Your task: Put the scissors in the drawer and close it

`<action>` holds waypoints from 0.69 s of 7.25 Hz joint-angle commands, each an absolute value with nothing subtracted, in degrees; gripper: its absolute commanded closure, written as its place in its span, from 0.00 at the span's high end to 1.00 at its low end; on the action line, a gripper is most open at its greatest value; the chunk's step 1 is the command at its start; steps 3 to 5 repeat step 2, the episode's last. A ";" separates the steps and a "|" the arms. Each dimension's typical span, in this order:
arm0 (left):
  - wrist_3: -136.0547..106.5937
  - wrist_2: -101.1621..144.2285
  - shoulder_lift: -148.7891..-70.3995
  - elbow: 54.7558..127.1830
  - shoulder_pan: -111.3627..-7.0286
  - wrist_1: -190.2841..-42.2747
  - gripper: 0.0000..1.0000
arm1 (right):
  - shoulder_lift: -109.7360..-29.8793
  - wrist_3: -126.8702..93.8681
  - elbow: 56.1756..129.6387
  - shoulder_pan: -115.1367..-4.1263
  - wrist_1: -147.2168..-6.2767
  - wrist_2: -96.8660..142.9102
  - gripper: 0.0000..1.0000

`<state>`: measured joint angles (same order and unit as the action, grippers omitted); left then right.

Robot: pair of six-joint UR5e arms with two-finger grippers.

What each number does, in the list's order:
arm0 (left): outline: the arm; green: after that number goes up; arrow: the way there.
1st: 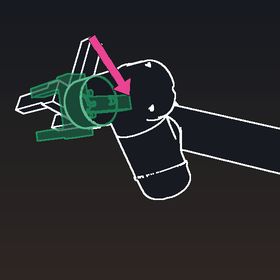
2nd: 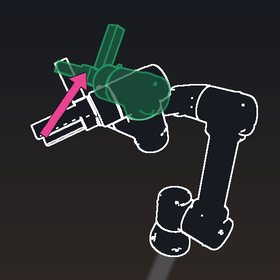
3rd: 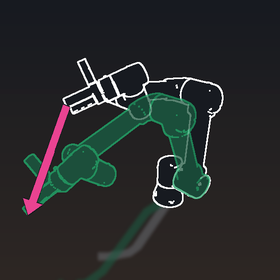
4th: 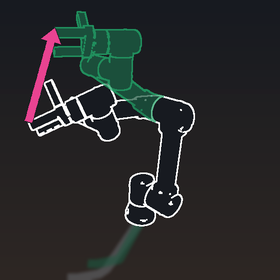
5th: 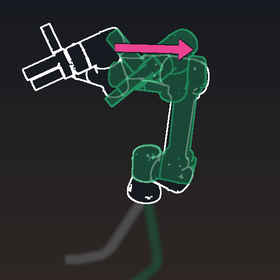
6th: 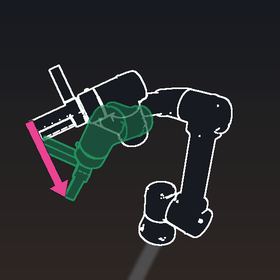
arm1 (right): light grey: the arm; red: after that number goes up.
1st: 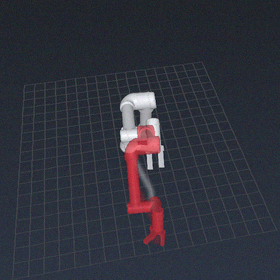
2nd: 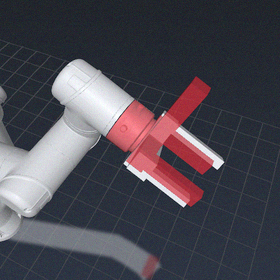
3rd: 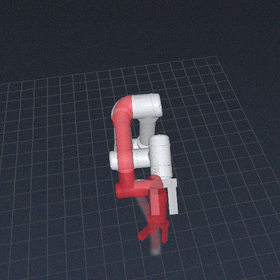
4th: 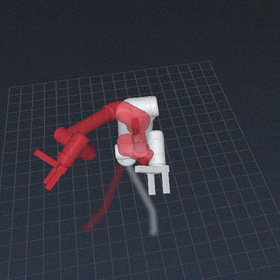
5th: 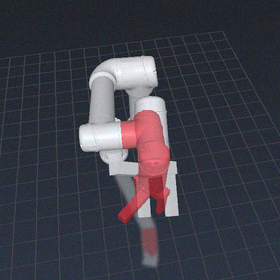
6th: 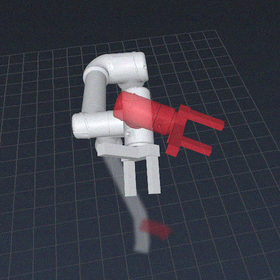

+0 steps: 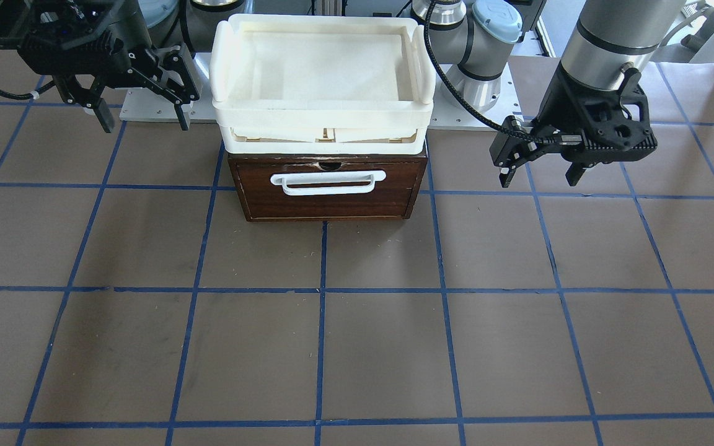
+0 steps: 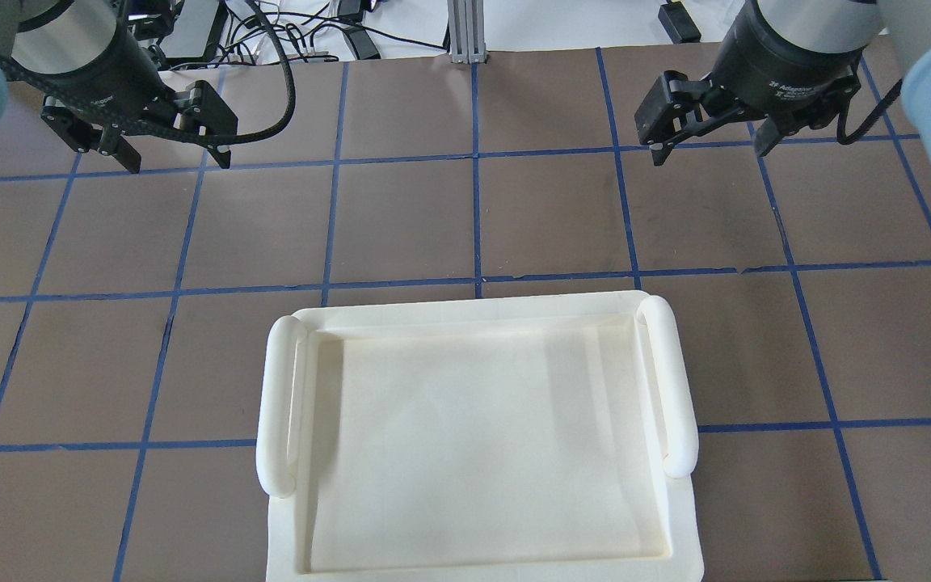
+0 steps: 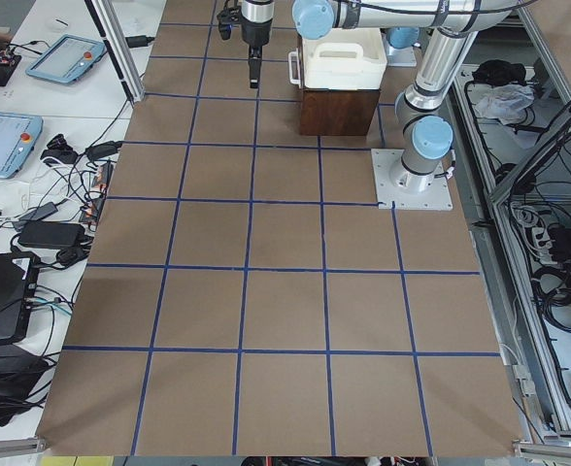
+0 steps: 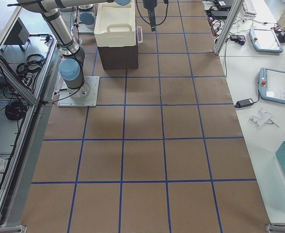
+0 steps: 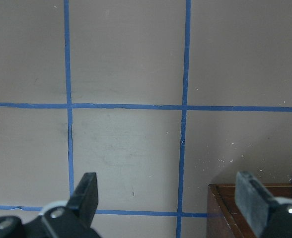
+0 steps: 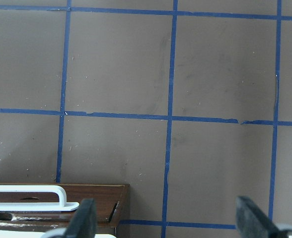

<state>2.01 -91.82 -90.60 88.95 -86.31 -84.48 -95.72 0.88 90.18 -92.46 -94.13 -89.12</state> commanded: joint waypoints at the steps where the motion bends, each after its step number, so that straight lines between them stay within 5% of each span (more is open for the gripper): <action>1: 1.76 -91.76 -90.26 89.12 -86.57 -84.46 1.00 | -95.71 0.88 90.18 -92.46 -94.13 -89.21 1.00; 5: 1.76 -91.76 -90.18 89.30 -86.57 -84.55 1.00 | -95.71 0.88 90.18 -92.46 -94.13 -89.21 1.00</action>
